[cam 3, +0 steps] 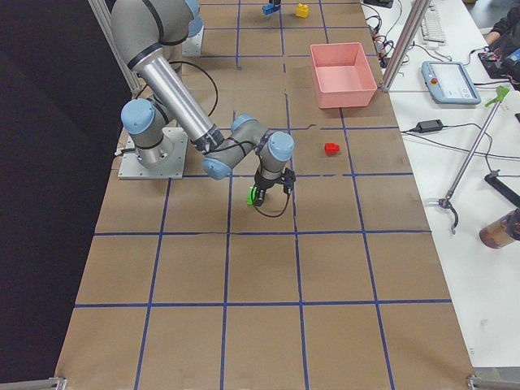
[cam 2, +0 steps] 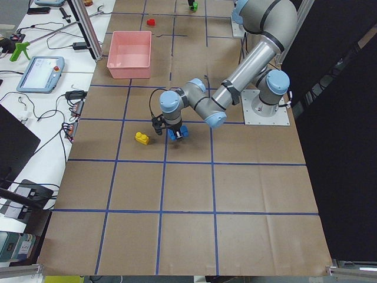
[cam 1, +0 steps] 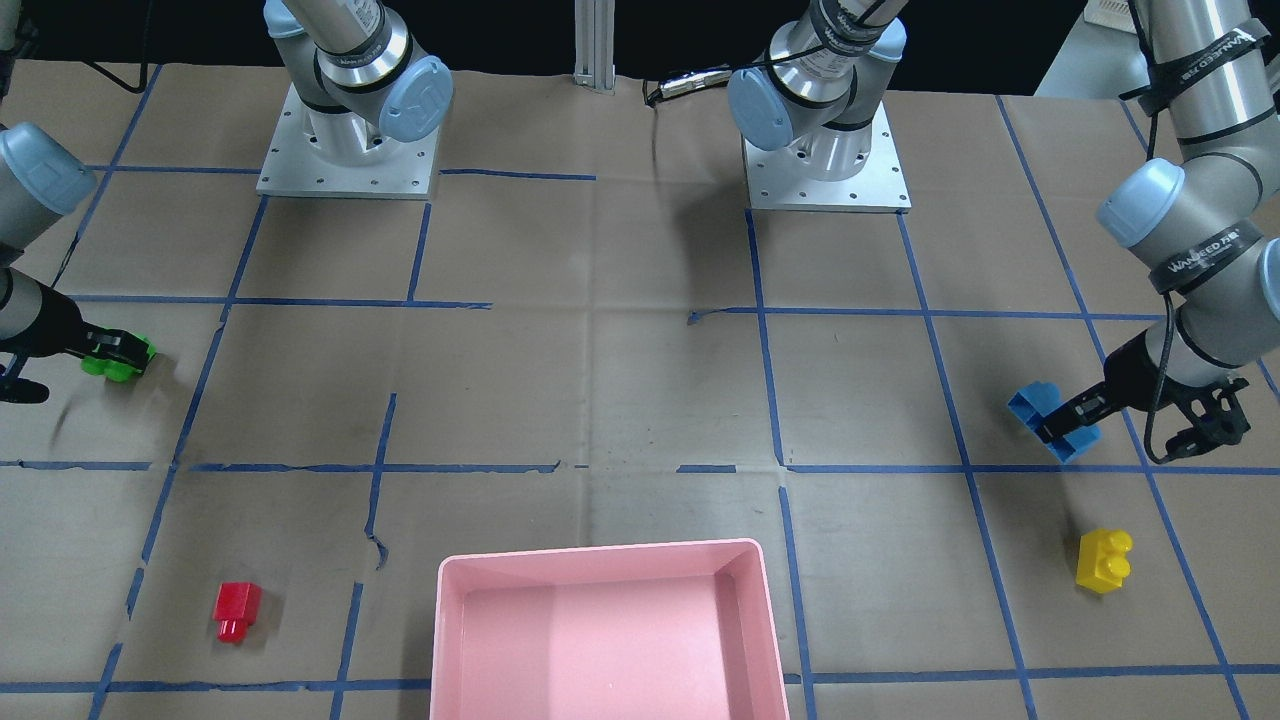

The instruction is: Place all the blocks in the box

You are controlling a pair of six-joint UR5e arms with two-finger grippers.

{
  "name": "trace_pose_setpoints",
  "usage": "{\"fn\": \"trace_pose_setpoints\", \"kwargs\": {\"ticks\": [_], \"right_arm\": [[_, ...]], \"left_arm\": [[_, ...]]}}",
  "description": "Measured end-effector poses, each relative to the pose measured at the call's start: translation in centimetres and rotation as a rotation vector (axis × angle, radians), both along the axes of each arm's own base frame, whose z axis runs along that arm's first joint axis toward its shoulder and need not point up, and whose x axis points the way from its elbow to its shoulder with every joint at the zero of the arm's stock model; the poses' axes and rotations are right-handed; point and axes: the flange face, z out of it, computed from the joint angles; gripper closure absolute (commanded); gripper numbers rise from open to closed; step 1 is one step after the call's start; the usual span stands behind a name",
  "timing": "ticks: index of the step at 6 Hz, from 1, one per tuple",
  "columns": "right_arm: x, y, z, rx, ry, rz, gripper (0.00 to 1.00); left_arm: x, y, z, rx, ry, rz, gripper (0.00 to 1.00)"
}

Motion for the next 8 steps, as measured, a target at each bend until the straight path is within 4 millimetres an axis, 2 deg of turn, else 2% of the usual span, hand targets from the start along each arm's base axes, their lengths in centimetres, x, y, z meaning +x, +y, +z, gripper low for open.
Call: {"fn": "trace_pose_setpoints", "kwargs": {"ticks": [1, 2, 3, 4, 5, 6, 7, 8], "right_arm": [[-0.4, -1.6, 2.4, -0.038, 0.023, 0.011, 0.57], [-0.3, -4.5, 6.3, -0.067, 0.039, 0.042, 0.57], [1.5, -8.0, 11.2, -0.081, 0.03, 0.092, 0.57], [4.3, -11.0, 16.2, -0.084, -0.007, 0.117, 0.57], [8.1, -13.2, 20.3, -0.085, -0.033, 0.139, 0.57], [12.6, -14.9, 22.9, -0.095, -0.031, 0.184, 0.58], [17.2, -15.9, 24.1, -0.107, -0.024, 0.225, 0.58], [20.5, -16.5, 23.9, -0.105, -0.025, 0.251, 0.58]], "left_arm": [[-4.9, -3.1, 2.7, -0.037, -0.017, 0.034, 0.96], [-9.8, -5.8, 5.3, -0.061, -0.013, 0.092, 0.96], [-14.6, -8.4, 7.9, -0.08, 0.034, 0.172, 0.96], [-20.4, -11.2, 9.8, -0.092, 0.089, 0.247, 0.96], [-27.0, -14.5, 10.7, -0.103, 0.123, 0.309, 0.89], [-33.1, -17.7, 10.9, -0.116, 0.146, 0.357, 0.82], [-38.8, -20.1, 10.1, -0.121, 0.167, 0.397, 0.66], [-42.8, -21.4, 8.8, -0.112, 0.179, 0.428, 0.05]]}}
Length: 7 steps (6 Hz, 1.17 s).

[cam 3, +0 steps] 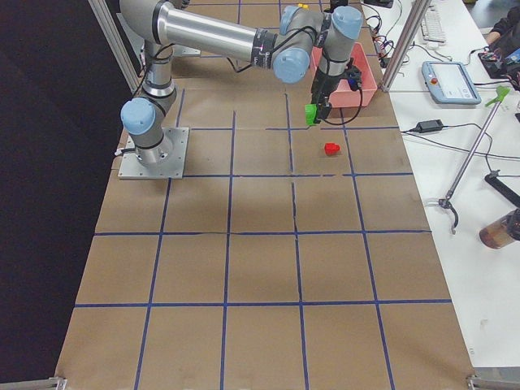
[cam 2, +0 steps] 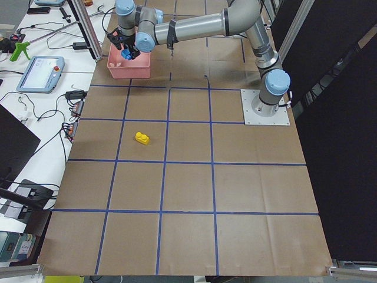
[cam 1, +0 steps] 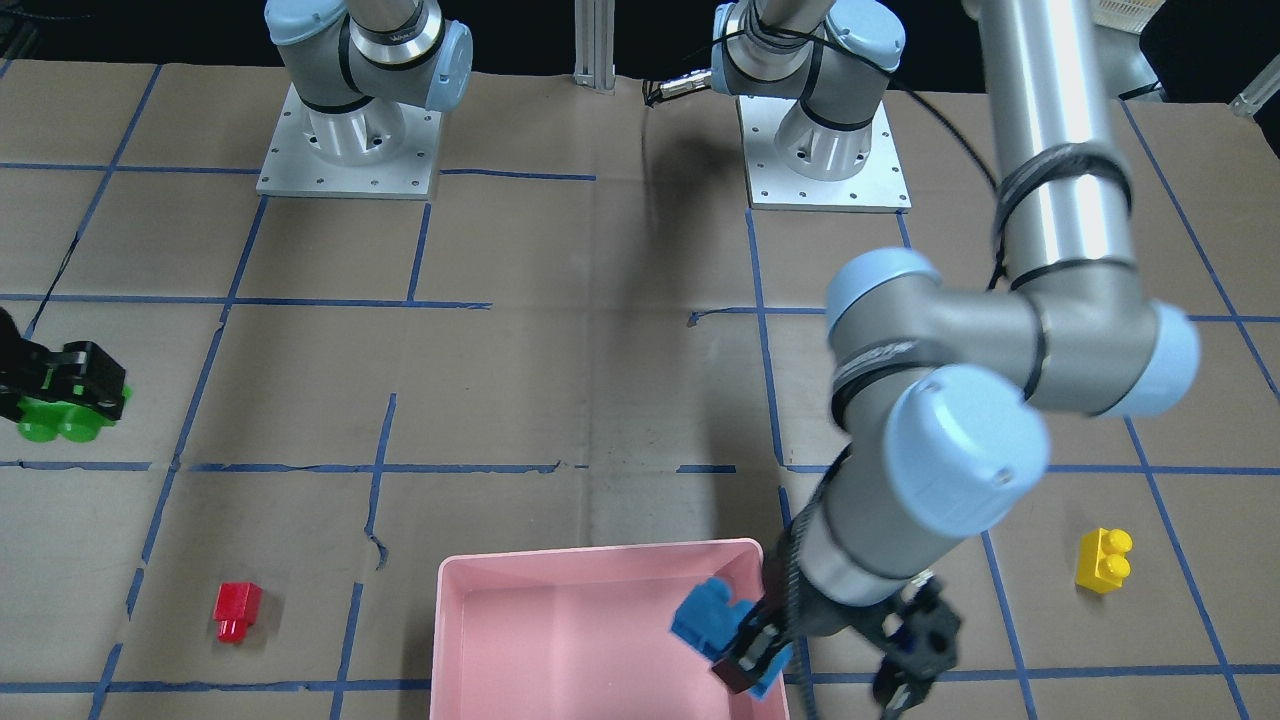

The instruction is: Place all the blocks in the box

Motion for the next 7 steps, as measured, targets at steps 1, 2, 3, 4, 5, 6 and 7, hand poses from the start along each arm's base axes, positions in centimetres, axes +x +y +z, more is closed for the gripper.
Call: {"fn": "trace_pose_setpoints", "kwargs": {"ticks": [1, 2, 3, 4, 5, 6, 7], "right_arm": [[2.3, -0.8, -1.0, 0.011, -0.004, 0.011, 0.58], [4.4, -2.0, -1.6, 0.017, -0.005, 0.018, 0.58], [6.4, -3.1, -1.7, 0.024, -0.002, 0.025, 0.58], [7.4, -3.7, -1.7, 0.033, -0.002, 0.028, 0.58], [8.0, -4.0, -1.7, 0.034, -0.003, 0.022, 0.58], [9.3, -4.8, -1.7, 0.022, -0.001, 0.016, 0.58], [12.1, -6.6, -1.6, -0.003, 0.003, 0.033, 0.58]], "left_arm": [[-2.3, -0.4, -1.5, 0.018, 0.011, 0.025, 0.01], [-3.4, -0.5, -2.6, 0.036, 0.021, 0.04, 0.01], [-3.7, -0.4, -2.9, 0.047, 0.032, 0.04, 0.01], [-3.0, -0.1, -2.8, 0.048, 0.022, -0.001, 0.01], [-0.3, 0.3, -3.0, 0.047, -0.039, -0.087, 0.01], [4.5, 1.1, -2.8, 0.048, -0.124, -0.214, 0.01], [10.0, 2.8, -2.2, 0.051, -0.195, -0.368, 0.01]]}}
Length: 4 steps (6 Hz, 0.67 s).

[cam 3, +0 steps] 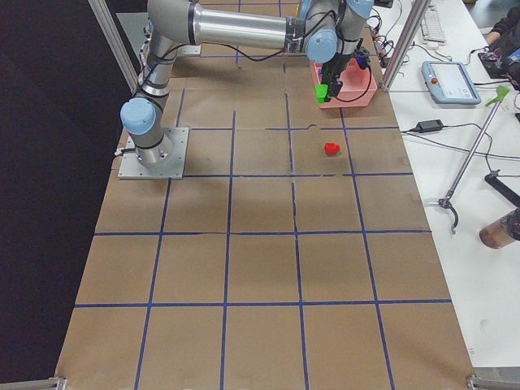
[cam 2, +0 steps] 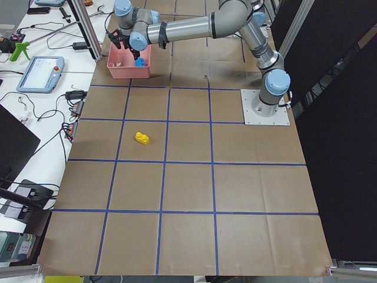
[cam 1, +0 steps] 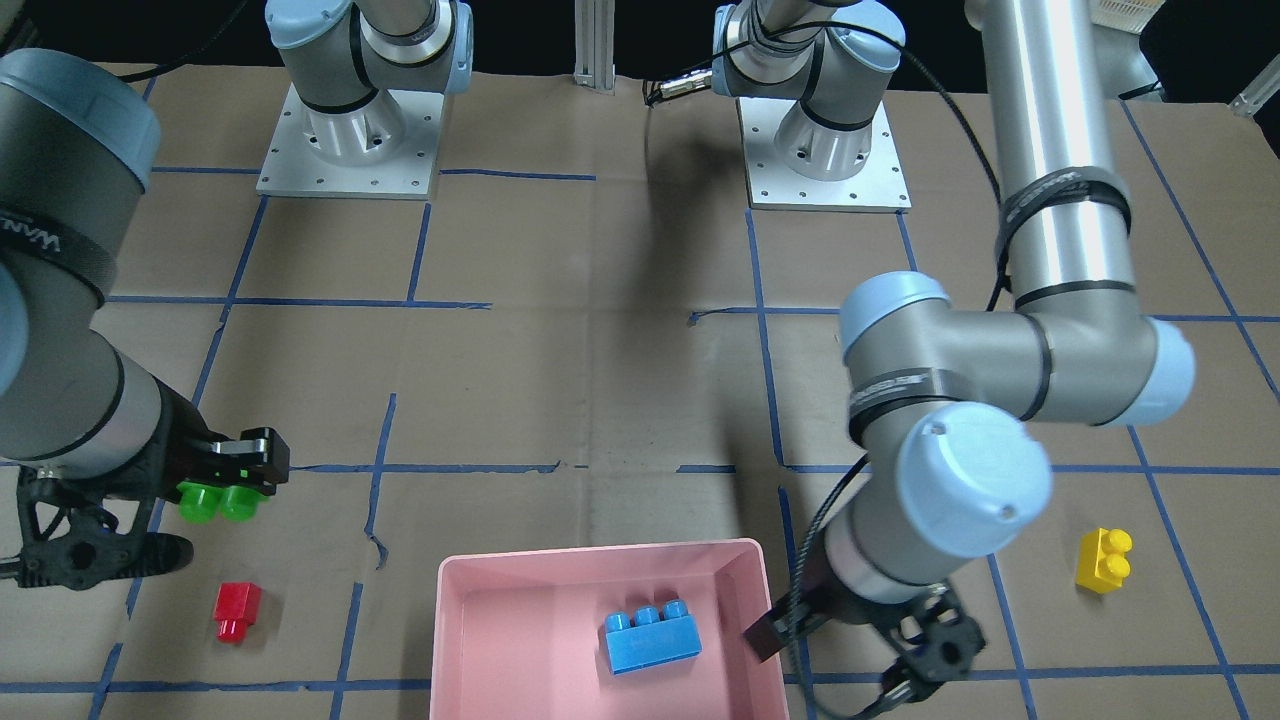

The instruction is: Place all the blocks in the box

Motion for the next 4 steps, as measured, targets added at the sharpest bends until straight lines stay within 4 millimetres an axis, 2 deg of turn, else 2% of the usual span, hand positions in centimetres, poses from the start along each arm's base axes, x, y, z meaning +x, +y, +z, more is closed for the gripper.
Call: {"fn": "trace_pose_setpoints", "kwargs": {"ticks": [1, 2, 3, 4], "right_arm": [[4.2, -2.4, -0.3, -0.031, 0.0, 0.038, 0.58], [9.3, -4.2, -1.7, -0.05, 0.0, 0.061, 0.58], [14.3, -5.1, -4.1, -0.062, -0.011, 0.052, 0.58], [18.4, -5.8, -7.1, -0.083, -0.047, 0.028, 0.55]], "left_arm": [[6.0, 2.4, 0.7, 0.011, -0.055, -0.174, 0.01], [11.4, 4.5, 1.3, 0.024, -0.098, -0.339, 0.01], [16.4, 6.0, 1.4, 0.045, -0.137, -0.503, 0.05], [21.8, 7.3, 0.8, 0.074, -0.149, -0.664, 0.04]]}}
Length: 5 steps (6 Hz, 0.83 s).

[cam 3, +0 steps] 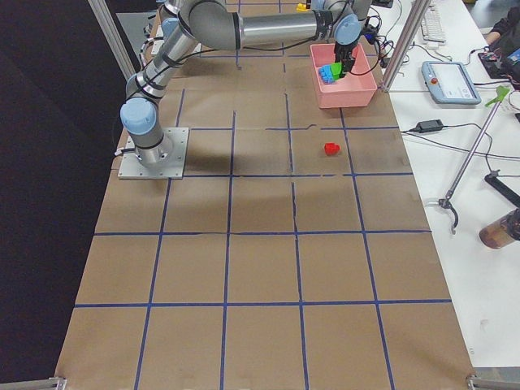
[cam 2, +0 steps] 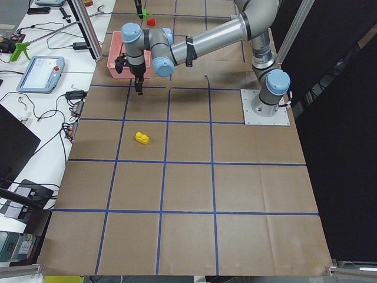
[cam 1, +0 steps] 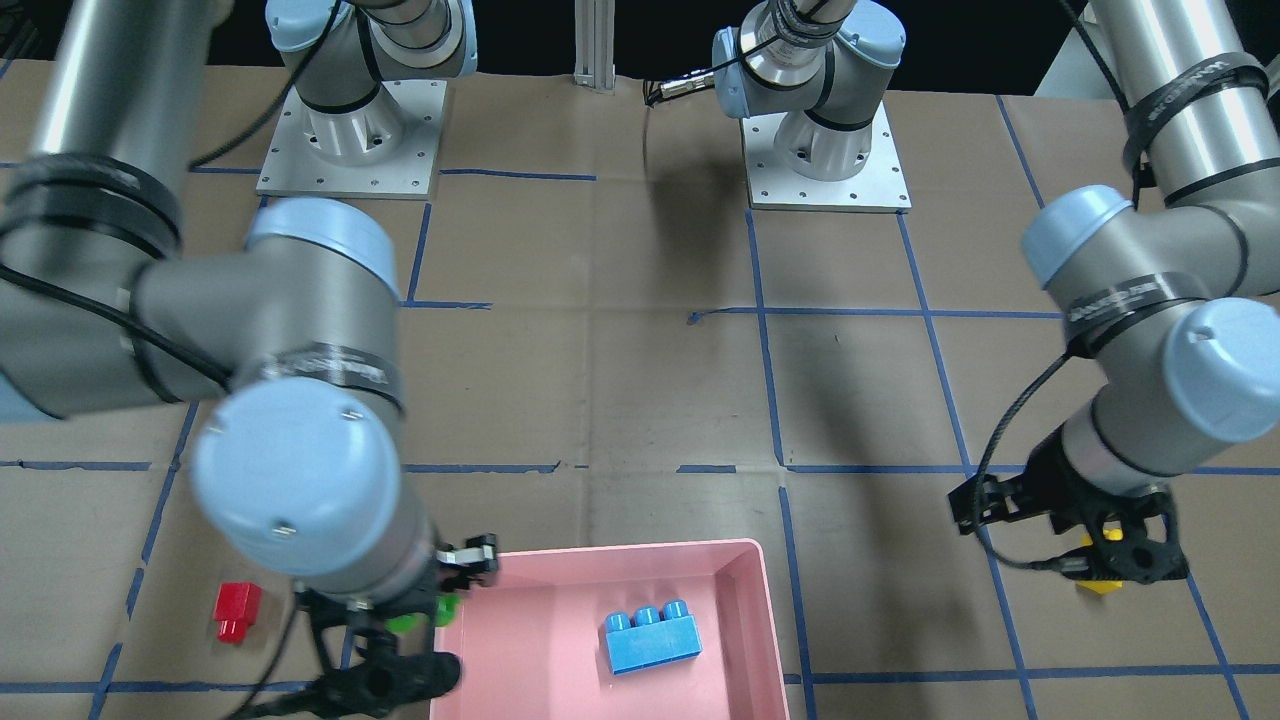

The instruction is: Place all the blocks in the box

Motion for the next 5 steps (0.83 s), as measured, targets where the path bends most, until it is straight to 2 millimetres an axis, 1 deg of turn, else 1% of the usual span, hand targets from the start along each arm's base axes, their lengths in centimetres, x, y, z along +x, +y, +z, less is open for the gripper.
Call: {"fn": "trace_pose_setpoints", "kwargs": {"ticks": [1, 2, 3, 4, 5], "right_arm": [[2.9, -0.5, -2.9, -0.018, -0.038, -0.018, 0.23], [4.4, -0.7, -4.7, -0.027, -0.053, -0.035, 0.01], [4.9, -0.7, -5.1, -0.031, -0.058, -0.055, 0.0], [5.0, -0.6, -4.6, -0.038, -0.059, -0.069, 0.0], [4.8, -0.3, -2.9, -0.051, -0.058, -0.074, 0.0]], "left_arm": [[5.5, 1.1, -1.2, 0.019, 0.0, -0.131, 0.04], [9.7, 1.5, -2.7, 0.007, -0.012, -0.255, 0.04], [11.5, 1.1, -4.5, -0.02, -0.001, -0.344, 0.04], [12.0, 0.5, -7.0, -0.043, 0.037, -0.412, 0.04], [12.2, 0.1, -9.0, -0.045, 0.057, -0.471, 0.04]]}}
